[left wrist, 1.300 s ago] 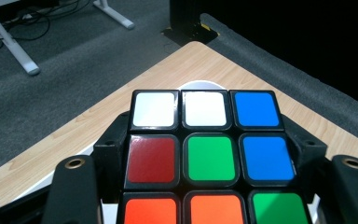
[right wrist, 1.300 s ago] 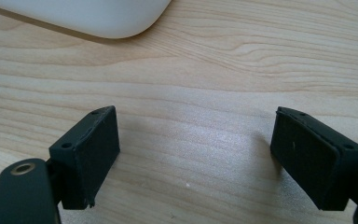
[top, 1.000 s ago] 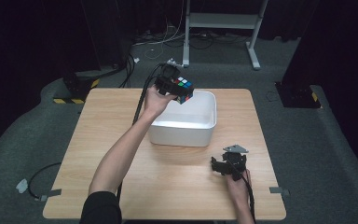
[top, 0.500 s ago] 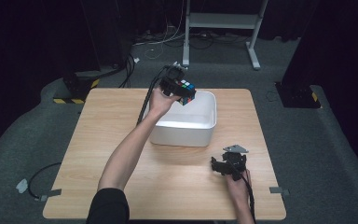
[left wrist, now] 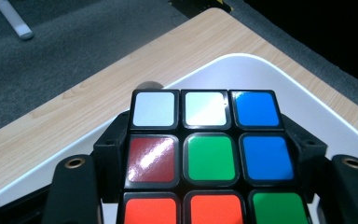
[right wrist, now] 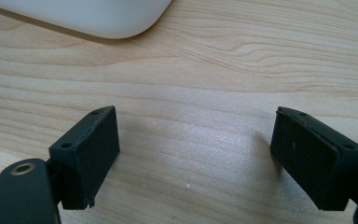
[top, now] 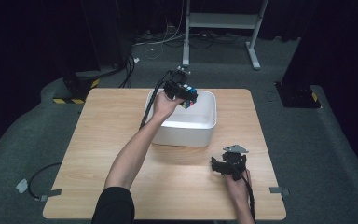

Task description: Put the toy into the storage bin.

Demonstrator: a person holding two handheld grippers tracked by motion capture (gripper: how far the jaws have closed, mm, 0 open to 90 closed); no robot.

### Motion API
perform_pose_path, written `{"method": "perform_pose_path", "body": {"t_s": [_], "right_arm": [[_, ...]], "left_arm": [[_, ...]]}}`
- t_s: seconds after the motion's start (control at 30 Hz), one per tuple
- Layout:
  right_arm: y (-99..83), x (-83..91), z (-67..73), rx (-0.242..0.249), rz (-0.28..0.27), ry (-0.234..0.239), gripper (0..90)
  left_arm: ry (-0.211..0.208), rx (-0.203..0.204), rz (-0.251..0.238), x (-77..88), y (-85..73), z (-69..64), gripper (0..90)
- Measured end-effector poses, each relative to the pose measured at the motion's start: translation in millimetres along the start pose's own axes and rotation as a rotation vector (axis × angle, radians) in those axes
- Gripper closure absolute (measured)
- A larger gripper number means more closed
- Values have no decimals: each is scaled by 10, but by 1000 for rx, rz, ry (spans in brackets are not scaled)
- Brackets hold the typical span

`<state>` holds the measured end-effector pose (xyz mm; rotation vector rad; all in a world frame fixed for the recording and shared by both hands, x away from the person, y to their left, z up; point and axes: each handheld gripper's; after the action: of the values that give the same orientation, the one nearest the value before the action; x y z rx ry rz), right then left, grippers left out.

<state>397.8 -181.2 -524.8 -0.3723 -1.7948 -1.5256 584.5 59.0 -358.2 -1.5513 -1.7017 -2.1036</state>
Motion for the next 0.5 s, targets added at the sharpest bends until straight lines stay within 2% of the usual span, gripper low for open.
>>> {"method": "perform_pose_path", "body": {"t_s": [0.17, 0.33, 0.4, 0.5], "right_arm": [[0, 0, 1, -1, 0, 0, 153], [0, 0, 0, 0, 0, 0, 153], [0, 0, 1, 0, 0, 0, 153], [0, 0, 1, -1, 0, -1, 153]], "left_arm": [[16, 6, 22, -78, -33, 24, 337], [12, 15, 23, -115, -43, 41, 336], [34, 5, 39, -157, -47, 61, 337], [33, 12, 55, -200, -74, 101, 336]]}}
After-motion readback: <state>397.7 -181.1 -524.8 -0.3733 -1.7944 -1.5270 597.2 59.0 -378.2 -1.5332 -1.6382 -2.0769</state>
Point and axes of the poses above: each handheld gripper's, and its own axes: x roughly backward along the jaws, y roughly out of its top, z roughly to its left, and after that the axes turned 1 degree about -z, right-handed
